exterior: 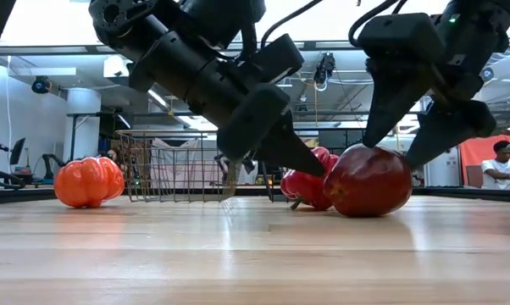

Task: Sort produce into baskets
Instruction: Put the red apple into the silver wire basket

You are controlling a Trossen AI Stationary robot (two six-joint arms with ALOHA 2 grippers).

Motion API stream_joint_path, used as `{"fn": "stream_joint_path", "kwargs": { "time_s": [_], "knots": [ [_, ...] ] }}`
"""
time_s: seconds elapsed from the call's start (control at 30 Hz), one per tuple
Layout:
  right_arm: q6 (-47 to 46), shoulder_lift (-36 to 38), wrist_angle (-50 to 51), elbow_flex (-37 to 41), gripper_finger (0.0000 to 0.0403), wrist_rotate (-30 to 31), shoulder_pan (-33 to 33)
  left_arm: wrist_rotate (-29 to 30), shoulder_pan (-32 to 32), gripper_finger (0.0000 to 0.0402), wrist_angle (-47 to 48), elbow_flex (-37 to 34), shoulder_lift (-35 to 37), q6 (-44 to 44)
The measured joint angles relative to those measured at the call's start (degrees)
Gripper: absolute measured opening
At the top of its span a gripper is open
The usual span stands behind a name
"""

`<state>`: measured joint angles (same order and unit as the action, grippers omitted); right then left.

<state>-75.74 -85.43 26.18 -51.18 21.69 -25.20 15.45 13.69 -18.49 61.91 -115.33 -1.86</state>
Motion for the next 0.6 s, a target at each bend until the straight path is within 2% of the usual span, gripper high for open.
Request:
{"fn": "stream_joint_path", "kwargs": {
  "time_s": [0.1,0.27,0.37,0.6],
  "knots": [
    [4.8,0.2,-0.2,0.0,0.0361,0.4,0.3,-3.0,0.0,0.0,0.0,0.0,0.0,1.3],
    [14.0,0.3,-1.8,0.0,0.0361,0.5,0.8,-3.1,0.2,0.0,0.0,0.0,0.0,2.0],
    [14.6,0.8,-1.5,0.0,0.0361,0.5,1.2,-2.6,0.2,0.0,0.2,0.0,0.0,1.8],
    [10.2,5.9,0.0,0.0,0.0361,0.4,0.7,3.2,0.0,0.0,0.1,0.1,0.0,-2.3]
  ]
}}
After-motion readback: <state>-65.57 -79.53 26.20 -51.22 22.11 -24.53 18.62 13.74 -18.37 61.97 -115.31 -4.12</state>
